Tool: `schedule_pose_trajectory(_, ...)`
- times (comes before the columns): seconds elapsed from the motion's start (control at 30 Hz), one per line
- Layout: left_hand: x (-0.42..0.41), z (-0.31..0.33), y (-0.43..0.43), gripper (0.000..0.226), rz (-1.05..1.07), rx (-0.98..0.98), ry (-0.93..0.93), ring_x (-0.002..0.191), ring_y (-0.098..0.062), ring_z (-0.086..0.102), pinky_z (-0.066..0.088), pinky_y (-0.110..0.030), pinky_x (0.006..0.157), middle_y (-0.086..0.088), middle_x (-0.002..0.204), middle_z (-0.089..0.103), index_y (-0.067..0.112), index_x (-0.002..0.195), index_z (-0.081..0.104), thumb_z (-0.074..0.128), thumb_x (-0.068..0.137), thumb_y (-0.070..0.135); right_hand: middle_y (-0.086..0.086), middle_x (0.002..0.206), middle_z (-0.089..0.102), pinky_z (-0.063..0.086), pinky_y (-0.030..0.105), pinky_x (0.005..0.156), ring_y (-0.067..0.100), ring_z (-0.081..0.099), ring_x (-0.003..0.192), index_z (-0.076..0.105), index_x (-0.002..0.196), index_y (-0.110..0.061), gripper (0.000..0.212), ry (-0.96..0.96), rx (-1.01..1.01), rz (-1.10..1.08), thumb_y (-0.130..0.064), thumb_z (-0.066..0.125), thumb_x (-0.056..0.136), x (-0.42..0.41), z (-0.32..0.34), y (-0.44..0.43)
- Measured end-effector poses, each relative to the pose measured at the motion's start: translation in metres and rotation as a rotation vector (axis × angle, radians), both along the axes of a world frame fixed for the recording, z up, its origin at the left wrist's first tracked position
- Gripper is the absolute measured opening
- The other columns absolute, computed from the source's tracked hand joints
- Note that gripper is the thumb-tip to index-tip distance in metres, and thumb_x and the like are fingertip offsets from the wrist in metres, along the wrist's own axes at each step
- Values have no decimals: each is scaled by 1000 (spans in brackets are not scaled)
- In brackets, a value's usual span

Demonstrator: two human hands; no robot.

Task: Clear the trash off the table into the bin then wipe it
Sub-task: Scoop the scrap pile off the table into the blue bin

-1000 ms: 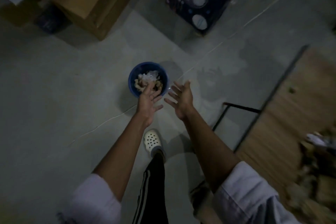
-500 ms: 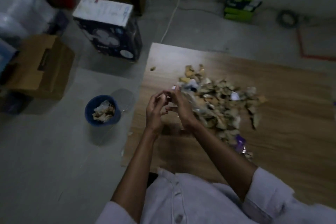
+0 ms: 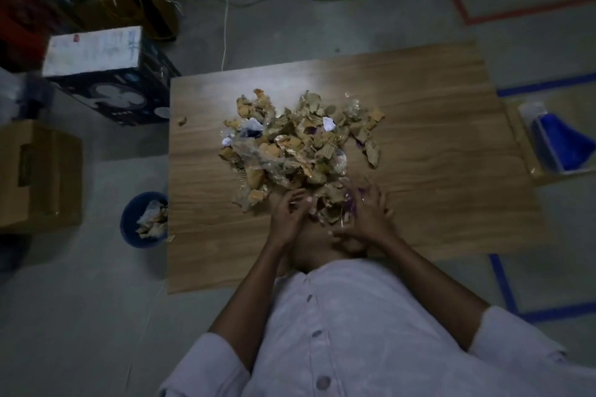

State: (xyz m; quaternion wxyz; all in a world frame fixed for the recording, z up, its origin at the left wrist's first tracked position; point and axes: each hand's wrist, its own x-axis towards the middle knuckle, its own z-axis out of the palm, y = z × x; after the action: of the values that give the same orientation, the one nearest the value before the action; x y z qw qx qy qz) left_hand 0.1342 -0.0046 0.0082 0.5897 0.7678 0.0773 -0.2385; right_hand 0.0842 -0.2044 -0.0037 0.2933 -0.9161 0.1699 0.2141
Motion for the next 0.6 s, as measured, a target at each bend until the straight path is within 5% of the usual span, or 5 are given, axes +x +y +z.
schedule_pose_trajectory(0.13,-12,-10,-12,32,-44,21,16,95,-7,65,52,-17,79,-7,111,69,4,123,67,73,93,14,0,167,-23,28,78,104,39,-9,153,11,154,-58,141,112,-144,41,-61,97,42,-12,4,-6)
schedule_pose_trajectory(0.3,-20,-15,-21,39,-66,3,22,109,-15,62,53,-23,88,-6,120,65,7,129,63,73,93,17,18,166,-15,28,60,115,47,2,150,1,158,-50,146,78,-64,28,-61,96,48,-3,-1,2)
schedule_pose_trajectory(0.4,-17,-14,-25,43,-32,-33,71,111,-16,64,53,-17,84,-7,124,65,9,133,61,73,93,20,23,164,-9,28,55,117,48,9,147,6,159,-51,137,5,22,40,-52,97,56,17,-8,16)
schedule_pose_trajectory(0.53,-7,-14,-32,57,18,-106,180,118,-23,65,55,-43,100,-8,132,63,17,137,56,76,87,38,19,159,6,36,48,118,46,26,144,26,159,-36,106,-190,154,149,-31,90,74,32,-16,21)
schedule_pose_trajectory(0.6,-3,-11,-31,55,37,-73,149,121,-21,63,52,-44,103,-5,133,63,20,137,57,74,88,40,17,161,6,35,47,118,44,24,147,28,159,-36,105,-233,175,167,-32,90,75,38,-10,13)
